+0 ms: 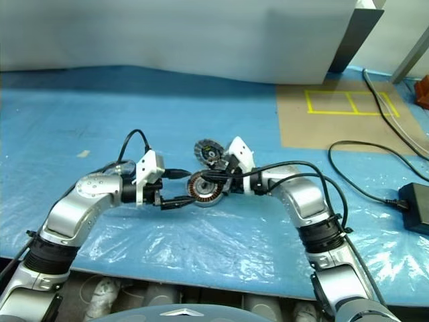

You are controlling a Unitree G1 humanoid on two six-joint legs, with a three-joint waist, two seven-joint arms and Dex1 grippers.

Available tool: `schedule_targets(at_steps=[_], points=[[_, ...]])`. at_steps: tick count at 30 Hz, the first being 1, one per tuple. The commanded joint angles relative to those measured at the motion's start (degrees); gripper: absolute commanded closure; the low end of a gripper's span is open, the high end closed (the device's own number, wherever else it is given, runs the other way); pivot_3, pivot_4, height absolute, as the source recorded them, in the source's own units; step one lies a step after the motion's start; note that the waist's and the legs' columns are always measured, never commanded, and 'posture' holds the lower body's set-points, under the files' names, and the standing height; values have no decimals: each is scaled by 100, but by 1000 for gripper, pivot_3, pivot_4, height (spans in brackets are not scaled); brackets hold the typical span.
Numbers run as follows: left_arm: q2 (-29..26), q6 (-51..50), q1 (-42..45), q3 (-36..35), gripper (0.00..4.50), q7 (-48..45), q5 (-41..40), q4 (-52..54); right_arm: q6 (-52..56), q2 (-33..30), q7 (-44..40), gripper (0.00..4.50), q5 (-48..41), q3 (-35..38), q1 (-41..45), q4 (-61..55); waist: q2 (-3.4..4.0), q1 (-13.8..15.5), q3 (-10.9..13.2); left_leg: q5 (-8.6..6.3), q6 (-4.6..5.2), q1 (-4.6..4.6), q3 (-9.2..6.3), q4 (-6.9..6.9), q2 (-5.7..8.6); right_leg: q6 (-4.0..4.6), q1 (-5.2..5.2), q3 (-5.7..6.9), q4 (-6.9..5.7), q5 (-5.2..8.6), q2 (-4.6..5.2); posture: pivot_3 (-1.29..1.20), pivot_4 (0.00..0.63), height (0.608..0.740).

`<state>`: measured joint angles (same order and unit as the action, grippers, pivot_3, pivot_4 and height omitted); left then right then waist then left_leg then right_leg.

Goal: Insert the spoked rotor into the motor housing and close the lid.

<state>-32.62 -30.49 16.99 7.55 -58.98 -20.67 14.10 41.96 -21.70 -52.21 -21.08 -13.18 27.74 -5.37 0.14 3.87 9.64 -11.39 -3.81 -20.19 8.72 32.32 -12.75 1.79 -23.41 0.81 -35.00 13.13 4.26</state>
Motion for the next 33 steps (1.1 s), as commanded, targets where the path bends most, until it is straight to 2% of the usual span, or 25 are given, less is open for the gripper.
schedule_targets(at_steps=[1,5,9,10,18,23,25,28,30,33], points=[[-99,-35,-57,-23,454,28,-113,294,-126,11,124,4470,145,-93,112,12,0,0,0,0,0,-1,0,-1,0,0,-1,0,0,0,0,0,150,740],[-144,-42,-137,-26,454,45,-168,350,-178,45,137,4470,152,-100,165,91,0,-3,0,0,-1,-1,0,-3,0,0,-1,1,1,0,-1,0,150,740],[-162,-25,-157,-30,454,45,-183,348,-777,-391,210,4470,1289,-1057,45,677,0,-2,0,0,-1,1,-1,-1,0,0,1,1,0,0,-1,0,150,740],[-159,-34,-142,-29,454,47,-187,343,-853,-476,122,4470,1334,-1136,-26,695,2,-2,-2,0,-1,1,0,0,0,0,3,2,1,0,0,0,150,740],[-114,16,115,30,454,-2,-119,21,-854,-468,-3,4470,1098,-858,7,575,-4,18,-10,0,0,18,0,6,4,-1,23,0,0,0,4,0,150,740],[-67,-44,260,101,454,16,-128,-10,-323,23,-119,4470,-135,176,225,183,-3,-2,-9,0,0,-2,-1,3,2,0,4,0,0,0,1,0,150,740],[-76,-101,268,111,454,33,-159,60,-144,55,-174,4470,-296,245,261,98,-3,-17,-10,0,0,-4,-1,2,0,0,-2,0,-1,0,-2,0,150,740],[-111,-225,235,103,454,57,-232,216,-228,3,-64,4470,156,-211,212,337,-4,-13,-10,0,0,-2,-1,-2,-1,1,-1,2,-1,0,-3,0,150,740],[-137,-304,200,87,454,67,-275,313,-568,-99,115,4470,766,-643,198,713,-4,-11,-10,0,-1,-2,-1,-3,-2,1,-1,3,-1,0,-3,0,150,740],[-215,-414,144,60,454,72,-327,434,-896,-469,-91,4470,1285,-1187,-4,863,-1,-5,-12,0,-1,-2,1,-2,2,1,0,3,1,0,1,0,150,740]])
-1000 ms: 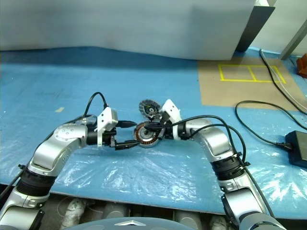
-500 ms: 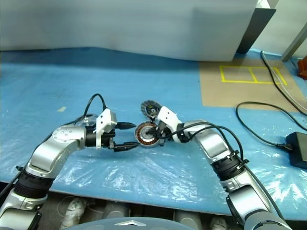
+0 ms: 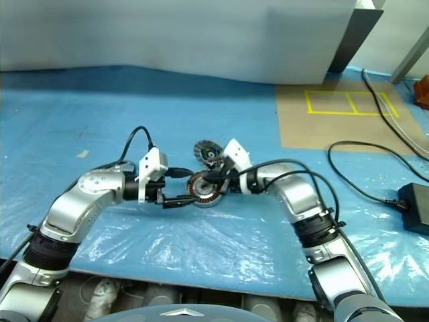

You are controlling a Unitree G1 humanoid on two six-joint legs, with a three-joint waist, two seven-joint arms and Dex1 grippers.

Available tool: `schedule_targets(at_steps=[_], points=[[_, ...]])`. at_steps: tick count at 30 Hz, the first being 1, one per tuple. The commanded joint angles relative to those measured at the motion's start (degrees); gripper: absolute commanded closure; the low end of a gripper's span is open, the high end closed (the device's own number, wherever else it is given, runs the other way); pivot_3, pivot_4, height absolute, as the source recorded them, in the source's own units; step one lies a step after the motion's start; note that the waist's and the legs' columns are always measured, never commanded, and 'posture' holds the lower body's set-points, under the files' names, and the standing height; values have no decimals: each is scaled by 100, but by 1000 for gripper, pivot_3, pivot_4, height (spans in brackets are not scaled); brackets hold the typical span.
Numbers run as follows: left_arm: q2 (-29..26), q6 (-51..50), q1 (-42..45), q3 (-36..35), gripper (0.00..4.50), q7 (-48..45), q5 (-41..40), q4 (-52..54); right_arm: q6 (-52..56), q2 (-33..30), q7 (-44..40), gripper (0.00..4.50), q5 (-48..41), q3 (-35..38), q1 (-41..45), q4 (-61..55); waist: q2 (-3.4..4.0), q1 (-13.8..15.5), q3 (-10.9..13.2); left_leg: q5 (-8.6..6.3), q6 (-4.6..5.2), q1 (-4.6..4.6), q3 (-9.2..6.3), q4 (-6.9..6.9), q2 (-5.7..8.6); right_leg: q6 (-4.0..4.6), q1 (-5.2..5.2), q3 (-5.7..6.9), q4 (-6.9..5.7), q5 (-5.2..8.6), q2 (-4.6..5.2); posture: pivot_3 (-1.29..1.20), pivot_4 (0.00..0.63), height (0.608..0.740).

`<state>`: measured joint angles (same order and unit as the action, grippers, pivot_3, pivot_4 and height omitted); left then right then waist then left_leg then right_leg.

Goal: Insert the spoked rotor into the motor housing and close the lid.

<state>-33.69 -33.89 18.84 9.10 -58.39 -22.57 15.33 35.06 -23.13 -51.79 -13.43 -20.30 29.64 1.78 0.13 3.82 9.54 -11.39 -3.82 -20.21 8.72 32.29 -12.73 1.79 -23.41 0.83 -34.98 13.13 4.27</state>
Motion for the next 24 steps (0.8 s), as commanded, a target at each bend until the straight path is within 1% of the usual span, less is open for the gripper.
schedule_targets(at_steps=[1,3,7,11,13,16,20,24], points=[[-124,-100,-51,-96,454,28,-142,340,-261,-399,-169,4470,555,-505,-253,118,-4,4,-4,0,0,10,0,0,1,0,11,-1,1,0,0,0,150,740],[-139,-157,-52,-96,454,71,-169,404,-246,-445,-215,4470,433,-375,-304,6,-3,22,-7,-1,0,20,-1,0,-1,0,21,-1,2,1,0,0,150,740],[-132,-351,-32,-86,454,200,-265,613,40,-377,-401,4470,-238,260,-298,-328,-3,24,-7,-1,1,15,-1,10,1,-1,24,-1,1,0,5,0,150,740],[-133,-399,-32,-67,454,238,-285,643,569,71,-330,4470,-1156,950,-127,-677,-2,-8,-7,0,1,9,-1,7,-4,0,10,-1,-3,0,-2,0,150,740],[-150,-336,-44,-67,454,199,-270,564,787,294,-215,4470,-1403,1112,-23,-759,-2,-41,-6,0,1,6,-1,4,-6,2,0,-1,-5,1,-6,0,150,740],[-218,-146,-119,-101,454,42,-239,346,756,425,-52,4470,-1134,870,46,-569,-2,-75,-7,0,1,4,-1,2,-5,3,-2,0,-4,2,-5,0,150,740],[-388,104,-278,-159,454,-203,-209,41,234,283,185,4470,-209,171,1,66,-2,-78,-6,0,0,0,-1,-2,-4,4,-1,3,4,2,-4,0,150,740],[-532,360,-379,-182,454,-268,-91,-212,316,406,276,4470,-203,123,-117,171,-2,-82,-7,0,0,1,-2,-4,-5,3,2,5,7,2,-4,0,150,740]])
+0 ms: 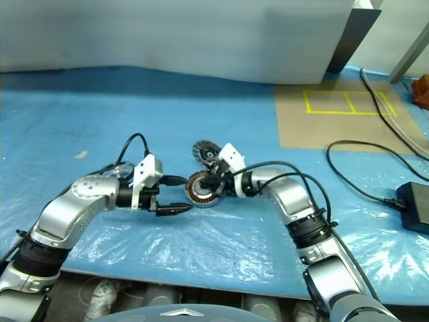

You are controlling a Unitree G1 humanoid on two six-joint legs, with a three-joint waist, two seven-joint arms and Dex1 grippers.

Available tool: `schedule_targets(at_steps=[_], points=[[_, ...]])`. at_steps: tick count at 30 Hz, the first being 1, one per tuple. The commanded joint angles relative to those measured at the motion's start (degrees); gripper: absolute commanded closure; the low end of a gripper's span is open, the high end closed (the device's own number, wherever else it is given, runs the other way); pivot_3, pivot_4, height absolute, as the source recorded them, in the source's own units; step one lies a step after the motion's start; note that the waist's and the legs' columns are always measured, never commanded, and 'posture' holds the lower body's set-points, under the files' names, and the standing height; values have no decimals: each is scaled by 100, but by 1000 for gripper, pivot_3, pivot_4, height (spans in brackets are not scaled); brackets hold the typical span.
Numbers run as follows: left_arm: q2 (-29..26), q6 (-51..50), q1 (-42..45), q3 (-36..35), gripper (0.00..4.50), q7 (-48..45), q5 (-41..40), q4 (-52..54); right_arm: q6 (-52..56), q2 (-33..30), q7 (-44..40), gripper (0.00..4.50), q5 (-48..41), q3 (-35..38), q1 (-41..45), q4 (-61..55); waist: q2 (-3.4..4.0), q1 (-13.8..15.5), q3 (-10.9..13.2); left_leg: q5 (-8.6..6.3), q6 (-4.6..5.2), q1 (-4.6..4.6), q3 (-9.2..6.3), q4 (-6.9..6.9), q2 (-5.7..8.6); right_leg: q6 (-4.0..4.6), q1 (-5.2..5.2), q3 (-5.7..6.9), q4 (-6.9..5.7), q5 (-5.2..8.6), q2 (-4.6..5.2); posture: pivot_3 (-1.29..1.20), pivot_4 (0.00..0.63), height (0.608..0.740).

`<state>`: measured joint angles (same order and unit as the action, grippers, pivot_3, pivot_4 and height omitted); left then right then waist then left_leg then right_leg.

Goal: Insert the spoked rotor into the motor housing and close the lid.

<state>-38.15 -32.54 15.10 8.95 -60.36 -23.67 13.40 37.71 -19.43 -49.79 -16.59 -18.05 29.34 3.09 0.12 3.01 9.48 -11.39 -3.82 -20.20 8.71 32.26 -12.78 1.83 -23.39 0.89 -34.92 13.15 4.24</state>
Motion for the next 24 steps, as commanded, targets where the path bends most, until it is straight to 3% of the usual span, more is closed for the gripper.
schedule_targets(at_steps=[1,7,12,16,24], points=[[-88,208,5,-179,454,-48,1,-20,47,12,77,4470,168,-159,-117,49,0,-4,0,0,0,0,-1,0,-1,0,0,1,0,0,0,0,150,740],[-63,266,16,-159,454,-22,6,-83,-81,-219,-107,4470,283,-242,-103,-41,-1,-8,-1,0,0,12,0,2,0,0,13,0,-1,0,3,0,150,740],[-19,424,-38,-116,454,-47,29,-210,408,177,-97,4470,-471,367,73,-334,-1,-18,0,0,1,7,0,3,0,0,7,0,-3,0,2,0,150,740],[-19,558,-111,-106,454,-100,32,-321,-104,-3,-8,4470,353,-290,130,-1,-1,-28,0,0,0,4,0,1,0,0,5,2,-1,0,2,0,150,740],[43,1118,-68,-81,454,-357,175,-979,-360,-306,-439,4470,672,-680,30,170,-2,-27,-1,0,0,13,0,2,0,0,13,1,-2,0,3,0,150,740]])
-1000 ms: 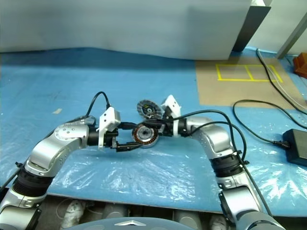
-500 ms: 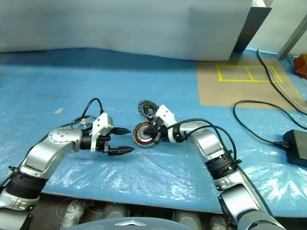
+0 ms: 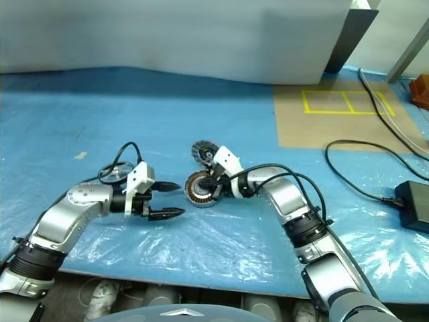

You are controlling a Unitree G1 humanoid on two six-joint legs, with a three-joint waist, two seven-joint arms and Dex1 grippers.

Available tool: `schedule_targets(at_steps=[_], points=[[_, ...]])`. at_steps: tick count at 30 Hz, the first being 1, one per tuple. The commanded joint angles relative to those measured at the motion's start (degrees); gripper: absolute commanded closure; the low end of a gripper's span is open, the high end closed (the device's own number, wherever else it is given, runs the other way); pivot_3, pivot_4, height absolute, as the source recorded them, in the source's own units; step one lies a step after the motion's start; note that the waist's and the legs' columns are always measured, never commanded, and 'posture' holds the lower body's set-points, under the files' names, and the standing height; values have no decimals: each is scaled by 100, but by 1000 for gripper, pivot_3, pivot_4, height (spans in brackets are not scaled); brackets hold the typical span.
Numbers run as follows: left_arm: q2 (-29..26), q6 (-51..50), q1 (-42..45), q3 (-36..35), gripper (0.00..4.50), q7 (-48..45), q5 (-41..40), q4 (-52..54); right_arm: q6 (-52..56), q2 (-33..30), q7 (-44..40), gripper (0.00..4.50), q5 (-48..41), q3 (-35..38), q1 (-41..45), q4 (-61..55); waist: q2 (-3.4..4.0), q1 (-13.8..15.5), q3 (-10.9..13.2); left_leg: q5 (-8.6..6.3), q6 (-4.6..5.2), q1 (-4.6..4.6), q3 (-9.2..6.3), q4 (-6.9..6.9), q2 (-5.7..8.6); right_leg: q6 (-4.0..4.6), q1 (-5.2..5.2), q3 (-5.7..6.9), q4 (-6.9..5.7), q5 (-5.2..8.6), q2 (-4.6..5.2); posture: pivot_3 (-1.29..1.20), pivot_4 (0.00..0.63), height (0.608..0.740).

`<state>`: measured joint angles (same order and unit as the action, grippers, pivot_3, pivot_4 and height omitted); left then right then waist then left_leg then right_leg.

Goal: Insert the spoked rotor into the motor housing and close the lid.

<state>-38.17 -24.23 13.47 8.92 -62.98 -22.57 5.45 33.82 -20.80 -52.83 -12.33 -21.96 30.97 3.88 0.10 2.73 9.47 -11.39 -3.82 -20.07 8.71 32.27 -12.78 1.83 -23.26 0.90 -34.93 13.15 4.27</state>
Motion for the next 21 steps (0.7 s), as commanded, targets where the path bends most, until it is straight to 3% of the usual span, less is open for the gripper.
schedule_targets(at_steps=[1,5,14,21], points=[[63,342,108,-79,454,-110,87,-257,16,-192,-172,4470,251,-300,-135,58,0,2,0,0,0,3,0,0,0,0,2,0,-1,0,0,0,150,740],[79,623,-33,-86,454,-199,173,-435,161,85,-200,4470,-306,304,31,43,-1,3,0,0,0,1,0,1,0,0,3,0,0,0,1,0,150,740],[156,1542,-201,-126,454,-498,362,-1301,-719,-306,-250,4470,988,-748,-155,492,-5,7,-12,0,1,5,0,-1,0,0,5,0,-1,0,2,0,150,740],[271,2021,-63,-87,454,-644,499,-1961,-1109,-368,-127,4470,1418,-937,-218,561,-6,10,-78,-1,1,49,2,-2,0,0,49,-4,-1,1,5,0,150,740]])
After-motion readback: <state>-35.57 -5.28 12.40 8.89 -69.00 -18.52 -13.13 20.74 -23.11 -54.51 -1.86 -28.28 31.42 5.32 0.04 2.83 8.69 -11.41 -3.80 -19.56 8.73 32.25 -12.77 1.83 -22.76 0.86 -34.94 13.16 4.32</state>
